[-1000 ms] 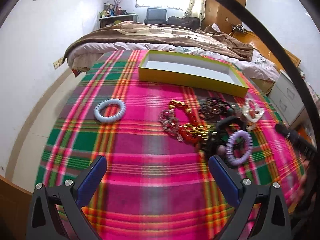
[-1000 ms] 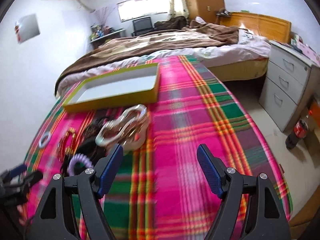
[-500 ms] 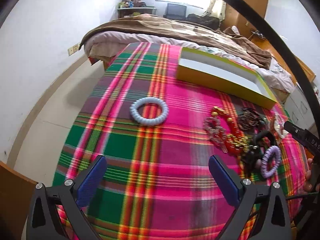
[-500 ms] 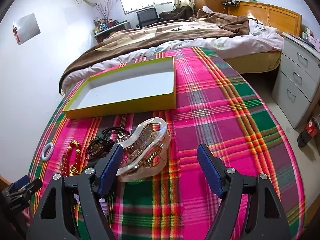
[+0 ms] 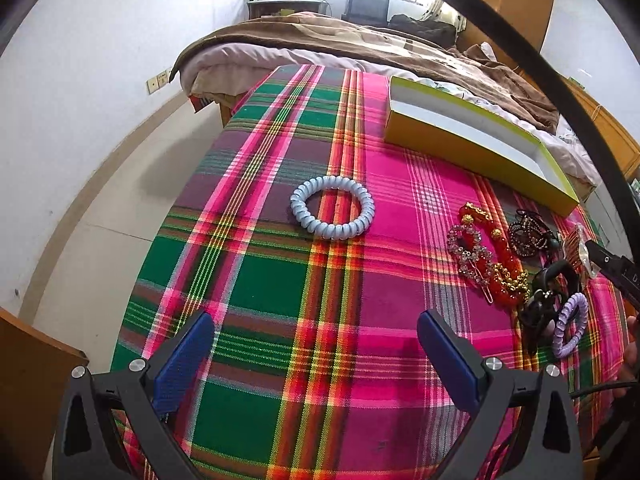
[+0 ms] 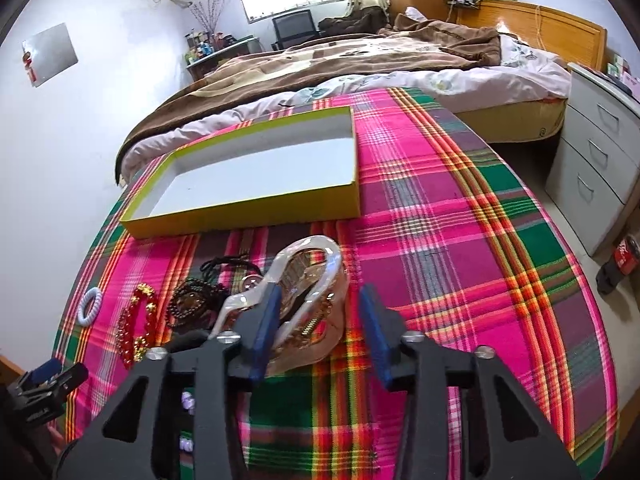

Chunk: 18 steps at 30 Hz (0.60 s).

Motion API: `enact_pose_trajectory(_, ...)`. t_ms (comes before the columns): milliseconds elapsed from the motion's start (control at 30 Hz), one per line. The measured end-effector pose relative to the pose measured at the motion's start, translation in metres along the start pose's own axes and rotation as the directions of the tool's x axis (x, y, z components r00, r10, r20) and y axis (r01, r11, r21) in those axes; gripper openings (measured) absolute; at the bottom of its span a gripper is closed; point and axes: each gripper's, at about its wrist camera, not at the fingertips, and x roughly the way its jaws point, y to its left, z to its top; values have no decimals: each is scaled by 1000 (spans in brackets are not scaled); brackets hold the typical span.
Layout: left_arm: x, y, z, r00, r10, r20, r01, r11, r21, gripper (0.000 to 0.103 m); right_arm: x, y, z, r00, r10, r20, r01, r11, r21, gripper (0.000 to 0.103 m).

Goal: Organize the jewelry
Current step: 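Lower the right tool onto the clear claw clip and grasp it, then grasp the light blue coil hair tie with the left tool while the right tool holds the clip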

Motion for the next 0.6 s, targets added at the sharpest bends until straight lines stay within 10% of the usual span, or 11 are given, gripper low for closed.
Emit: enact_pose_trajectory(600, 5, 17, 36, 1000, -4, 20, 5, 998, -60, 99, -32, -27, 13, 991, -82, 105, 82, 997, 5, 8)
